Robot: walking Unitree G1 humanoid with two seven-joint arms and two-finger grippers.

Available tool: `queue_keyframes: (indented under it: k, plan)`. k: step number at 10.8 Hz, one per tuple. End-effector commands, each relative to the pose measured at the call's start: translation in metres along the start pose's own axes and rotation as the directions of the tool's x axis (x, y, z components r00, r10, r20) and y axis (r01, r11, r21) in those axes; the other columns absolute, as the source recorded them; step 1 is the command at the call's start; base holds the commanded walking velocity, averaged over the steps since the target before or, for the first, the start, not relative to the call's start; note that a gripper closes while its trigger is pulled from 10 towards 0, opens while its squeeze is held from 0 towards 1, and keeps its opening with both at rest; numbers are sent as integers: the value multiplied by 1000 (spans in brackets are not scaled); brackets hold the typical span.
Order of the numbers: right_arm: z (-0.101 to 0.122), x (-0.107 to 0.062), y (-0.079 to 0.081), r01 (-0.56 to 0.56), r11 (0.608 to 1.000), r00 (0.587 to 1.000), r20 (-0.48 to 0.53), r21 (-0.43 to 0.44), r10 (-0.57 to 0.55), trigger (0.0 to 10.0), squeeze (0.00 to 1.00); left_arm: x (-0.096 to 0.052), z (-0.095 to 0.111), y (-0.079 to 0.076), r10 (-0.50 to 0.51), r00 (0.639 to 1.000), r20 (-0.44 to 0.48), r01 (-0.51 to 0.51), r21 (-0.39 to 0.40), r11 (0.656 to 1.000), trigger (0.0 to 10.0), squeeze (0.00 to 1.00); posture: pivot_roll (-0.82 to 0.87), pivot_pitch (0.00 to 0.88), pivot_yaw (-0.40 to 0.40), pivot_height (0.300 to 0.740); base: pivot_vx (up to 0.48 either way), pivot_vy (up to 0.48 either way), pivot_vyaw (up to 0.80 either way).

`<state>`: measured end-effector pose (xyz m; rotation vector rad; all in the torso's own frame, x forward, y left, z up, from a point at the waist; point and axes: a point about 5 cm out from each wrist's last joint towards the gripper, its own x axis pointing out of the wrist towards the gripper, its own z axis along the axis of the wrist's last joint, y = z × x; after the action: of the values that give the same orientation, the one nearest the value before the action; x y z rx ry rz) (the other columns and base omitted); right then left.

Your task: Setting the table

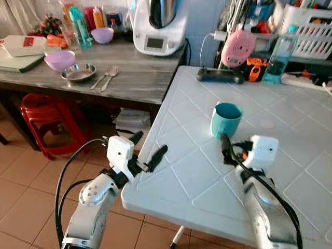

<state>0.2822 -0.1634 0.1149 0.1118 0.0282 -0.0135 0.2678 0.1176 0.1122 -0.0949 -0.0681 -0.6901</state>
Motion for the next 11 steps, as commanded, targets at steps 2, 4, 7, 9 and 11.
queue_keyframes:
  k: [2, 4, 7, 9, 11]
  plan:
    - [-3, 7, 17, -53, 999, 998, -20, -9, 53, 10000, 0, -2, 3, -11, -105, 994, 3, 105, -28, 994, 10000, 0, 0, 0, 29, 740, 0, 0, 0]
    - [-4, 16, 26, -70, 997, 997, -27, -17, 70, 10000, 0, -4, 4, -17, -199, 980, -2, 198, -78, 977, 10000, 0, 6, 0, 29, 740, 0, 0, 0]
    - [0, 30, 27, -32, 999, 999, -28, -31, 31, 10000, 0, -6, 1, -20, -248, 968, -27, 244, -92, 965, 10000, 0, 5, 0, 34, 740, 0, 0, 0]
    - [7, 39, 24, -8, 999, 1000, -4, -36, 8, 10000, 0, -7, -1, -22, -253, 967, -34, 248, -100, 964, 10000, 0, 4, 0, 31, 740, 0, 0, 0]
    - [8, 40, 14, 42, 997, 999, 1, -61, -42, 10000, 0, -8, -4, -21, -257, 966, -41, 251, -111, 962, 10000, 0, 4, 0, 29, 740, 0, 0, 0]
